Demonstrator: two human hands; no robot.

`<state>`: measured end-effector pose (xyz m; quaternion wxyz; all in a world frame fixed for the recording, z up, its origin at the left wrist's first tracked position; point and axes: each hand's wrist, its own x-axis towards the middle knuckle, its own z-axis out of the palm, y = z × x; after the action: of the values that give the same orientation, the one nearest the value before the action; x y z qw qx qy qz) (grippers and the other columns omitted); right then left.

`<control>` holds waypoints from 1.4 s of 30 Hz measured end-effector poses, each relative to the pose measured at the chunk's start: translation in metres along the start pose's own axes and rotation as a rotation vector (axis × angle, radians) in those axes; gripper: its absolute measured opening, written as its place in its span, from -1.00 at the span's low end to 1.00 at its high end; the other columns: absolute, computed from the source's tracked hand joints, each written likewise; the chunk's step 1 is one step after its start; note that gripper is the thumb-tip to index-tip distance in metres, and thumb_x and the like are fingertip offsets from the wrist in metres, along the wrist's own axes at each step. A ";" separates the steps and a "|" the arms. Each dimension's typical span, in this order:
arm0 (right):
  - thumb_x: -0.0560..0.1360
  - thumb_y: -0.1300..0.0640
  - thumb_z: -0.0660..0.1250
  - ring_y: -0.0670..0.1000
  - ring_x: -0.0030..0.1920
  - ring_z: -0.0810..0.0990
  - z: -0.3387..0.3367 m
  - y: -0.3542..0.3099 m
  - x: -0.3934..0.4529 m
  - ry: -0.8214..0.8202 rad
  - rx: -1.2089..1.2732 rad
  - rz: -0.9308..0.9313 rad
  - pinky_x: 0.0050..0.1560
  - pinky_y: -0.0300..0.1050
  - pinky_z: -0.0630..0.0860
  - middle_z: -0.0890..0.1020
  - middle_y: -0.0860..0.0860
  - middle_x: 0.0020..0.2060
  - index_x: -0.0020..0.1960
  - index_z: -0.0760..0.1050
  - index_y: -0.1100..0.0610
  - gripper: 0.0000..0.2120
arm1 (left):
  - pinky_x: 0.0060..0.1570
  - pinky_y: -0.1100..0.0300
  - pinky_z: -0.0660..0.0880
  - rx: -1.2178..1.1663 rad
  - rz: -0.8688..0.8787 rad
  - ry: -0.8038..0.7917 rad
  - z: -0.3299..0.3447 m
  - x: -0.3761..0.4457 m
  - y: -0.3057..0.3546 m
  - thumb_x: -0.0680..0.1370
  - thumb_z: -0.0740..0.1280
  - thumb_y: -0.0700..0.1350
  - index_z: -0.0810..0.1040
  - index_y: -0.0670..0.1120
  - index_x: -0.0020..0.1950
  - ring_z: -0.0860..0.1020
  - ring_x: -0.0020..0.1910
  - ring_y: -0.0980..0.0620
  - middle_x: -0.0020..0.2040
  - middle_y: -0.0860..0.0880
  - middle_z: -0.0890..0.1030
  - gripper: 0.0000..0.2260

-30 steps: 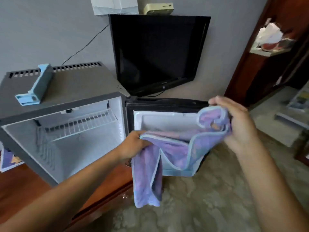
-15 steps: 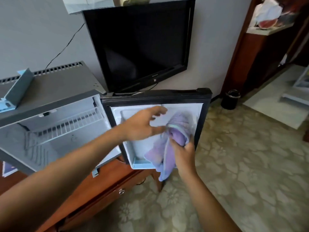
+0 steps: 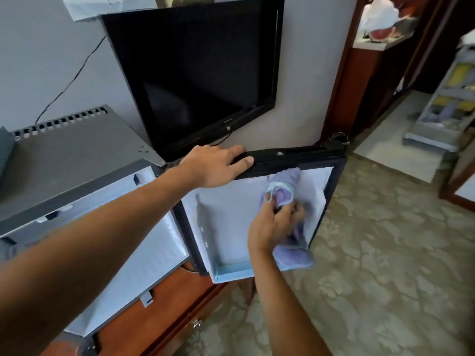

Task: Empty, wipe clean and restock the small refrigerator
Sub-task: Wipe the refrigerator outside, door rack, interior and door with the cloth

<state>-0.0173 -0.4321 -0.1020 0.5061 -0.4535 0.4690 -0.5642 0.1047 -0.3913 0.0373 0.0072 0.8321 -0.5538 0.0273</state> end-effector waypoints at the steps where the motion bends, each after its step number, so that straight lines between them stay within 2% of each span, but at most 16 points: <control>1: 0.51 0.01 0.32 0.12 0.14 0.51 0.013 0.002 -0.017 -0.006 -0.007 -0.019 0.18 -0.12 0.42 0.46 0.14 0.20 0.18 0.53 0.34 -0.57 | 0.22 -0.07 0.41 -0.009 0.005 0.016 0.001 0.002 -0.001 0.61 -0.10 0.42 0.32 0.21 0.44 0.54 0.28 -0.24 0.31 -0.12 0.60 -0.47; 3: 0.50 0.06 0.35 0.12 0.03 0.55 0.029 0.009 -0.060 -0.169 -0.002 -0.102 0.12 -0.01 0.49 0.52 0.10 0.05 0.08 0.54 0.25 -0.73 | 0.17 -0.08 0.43 -0.013 0.008 0.035 0.002 0.008 -0.004 0.62 -0.09 0.40 0.35 0.16 0.41 0.56 0.23 -0.25 0.25 -0.15 0.63 -0.47; 5: 0.48 0.19 0.38 0.02 0.01 0.57 0.033 0.011 -0.092 -0.384 0.047 -0.119 0.08 -0.06 0.52 0.57 0.00 0.01 0.04 0.55 0.06 -0.85 | 0.05 -0.07 0.42 -0.007 0.019 0.050 0.003 0.012 -0.005 0.63 -0.11 0.38 0.37 0.12 0.40 0.59 0.14 -0.25 0.13 -0.15 0.65 -0.46; 8: 0.40 0.17 0.39 -0.02 -0.03 0.61 0.025 0.014 -0.080 -0.489 0.031 -0.144 0.02 -0.15 0.55 0.64 -0.03 -0.03 -0.02 0.58 -0.18 -0.73 | -0.07 -0.04 0.40 -0.012 0.059 0.085 0.004 0.012 -0.006 0.64 -0.10 0.37 0.41 0.08 0.34 0.60 0.02 -0.23 0.01 -0.13 0.65 -0.47; 11: 0.37 0.24 0.40 -0.03 -0.04 0.63 0.002 0.024 -0.049 -0.558 -0.161 -0.198 0.01 -0.17 0.54 0.67 -0.03 -0.06 0.01 0.55 -0.15 -0.66 | -0.06 -0.04 0.39 -0.015 0.076 0.090 0.006 0.012 -0.008 0.63 -0.11 0.38 0.42 0.08 0.33 0.59 0.06 -0.24 0.05 -0.15 0.66 -0.45; 13: 0.41 0.36 0.41 0.03 0.01 0.61 -0.014 0.031 -0.029 -0.362 -0.218 -0.235 0.07 -0.13 0.53 0.63 0.02 -0.01 0.08 0.47 -0.10 -0.58 | -0.05 -0.04 0.38 -0.023 0.078 0.080 0.005 0.012 -0.009 0.62 -0.10 0.39 0.42 0.09 0.35 0.59 0.10 -0.25 0.09 -0.16 0.66 -0.45; 15: 0.46 0.36 0.42 0.13 0.06 0.54 -0.027 0.031 0.001 -0.065 -0.255 -0.297 0.12 -0.05 0.50 0.55 0.14 0.07 0.14 0.50 0.07 -0.66 | -0.05 -0.03 0.38 -0.034 0.087 0.072 0.005 0.011 -0.010 0.63 -0.09 0.39 0.42 0.10 0.35 0.59 0.10 -0.23 0.08 -0.14 0.66 -0.46; 17: 0.43 0.40 0.37 0.20 0.10 0.49 -0.031 0.019 0.038 0.167 -0.288 -0.360 0.13 -0.14 0.42 0.46 0.24 0.15 0.23 0.50 0.21 -0.61 | -0.03 -0.04 0.38 -0.042 0.097 0.075 0.006 0.010 -0.009 0.63 -0.09 0.39 0.43 0.12 0.32 0.59 0.10 -0.22 0.06 -0.11 0.66 -0.48; 20: 0.37 0.43 0.27 0.25 0.12 0.49 -0.014 0.008 0.059 0.247 -0.323 -0.341 0.07 -0.02 0.48 0.36 0.27 0.25 0.32 0.43 0.21 -0.47 | -0.02 -0.03 0.40 -0.050 0.090 0.077 0.006 0.008 -0.009 0.62 -0.08 0.39 0.45 0.14 0.30 0.59 0.09 -0.22 0.02 -0.09 0.66 -0.48; 24: 0.45 0.33 0.35 0.24 0.17 0.50 0.010 0.036 0.017 0.052 -0.241 -0.255 0.18 -0.13 0.38 0.42 0.23 0.25 0.24 0.45 0.24 -0.64 | -0.01 -0.03 0.42 -0.045 0.058 0.105 0.005 0.011 -0.009 0.62 -0.07 0.39 0.46 0.13 0.33 0.60 0.11 -0.23 0.09 -0.11 0.67 -0.47; 28: 0.44 0.22 0.32 -0.15 0.04 0.49 0.008 0.053 -0.026 -0.347 -0.060 -0.291 0.11 -0.30 0.41 0.45 0.02 0.07 0.09 0.46 -0.02 -0.74 | -0.07 -0.01 0.38 -0.039 0.002 0.107 0.006 0.018 -0.008 0.62 -0.08 0.39 0.46 0.11 0.28 0.61 0.06 -0.22 -0.01 -0.09 0.65 -0.48; 31: 0.47 0.13 0.33 -0.03 0.09 0.54 0.009 0.060 -0.044 -0.535 -0.033 -0.349 0.13 -0.20 0.48 0.51 0.02 0.08 0.10 0.52 -0.05 -0.78 | -0.07 -0.01 0.38 -0.013 -0.046 0.130 0.007 0.021 -0.008 0.62 -0.09 0.39 0.46 0.11 0.31 0.60 0.06 -0.22 0.00 -0.11 0.66 -0.46; 35: 0.46 0.20 0.33 0.05 0.10 0.55 0.013 0.071 -0.048 -0.642 -0.036 -0.348 0.14 -0.07 0.54 0.52 0.08 0.10 0.10 0.55 0.03 -0.77 | -0.06 -0.02 0.38 0.006 -0.073 0.146 0.008 0.019 -0.004 0.62 -0.09 0.39 0.45 0.13 0.35 0.60 0.08 -0.23 0.05 -0.12 0.67 -0.45; 38: 0.47 0.33 0.34 -0.14 0.01 0.47 -0.001 0.108 -0.032 -0.749 -0.258 -0.422 0.11 -0.32 0.43 0.51 0.01 0.01 0.00 0.46 -0.03 -0.72 | 0.00 -0.03 0.36 0.011 -0.115 0.124 0.006 0.018 0.000 0.62 -0.08 0.40 0.42 0.14 0.43 0.58 0.17 -0.25 0.16 -0.13 0.66 -0.43; 40: 0.47 0.27 0.32 -0.09 -0.03 0.49 -0.020 0.143 -0.030 -0.862 -0.519 -0.371 0.06 -0.13 0.50 0.51 -0.05 -0.05 -0.08 0.36 -0.12 -0.71 | -0.02 -0.02 0.34 0.005 -0.127 0.131 0.005 0.017 0.002 0.62 -0.07 0.40 0.43 0.15 0.43 0.59 0.16 -0.25 0.15 -0.12 0.66 -0.44; 42: 0.45 0.12 0.22 0.07 -0.06 0.59 -0.031 0.169 -0.037 -0.919 -0.782 -0.386 -0.03 0.02 0.55 0.56 -0.01 -0.10 -0.05 0.39 -0.06 -0.88 | -0.04 0.00 0.33 -0.006 -0.118 0.136 0.005 0.014 0.003 0.62 -0.07 0.41 0.44 0.16 0.41 0.60 0.11 -0.22 0.08 -0.09 0.67 -0.44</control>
<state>-0.0200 -0.4010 -0.2753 0.3419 -0.8771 0.2853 -0.1800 0.1079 -0.4056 0.0326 0.0491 0.8595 -0.5022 0.0816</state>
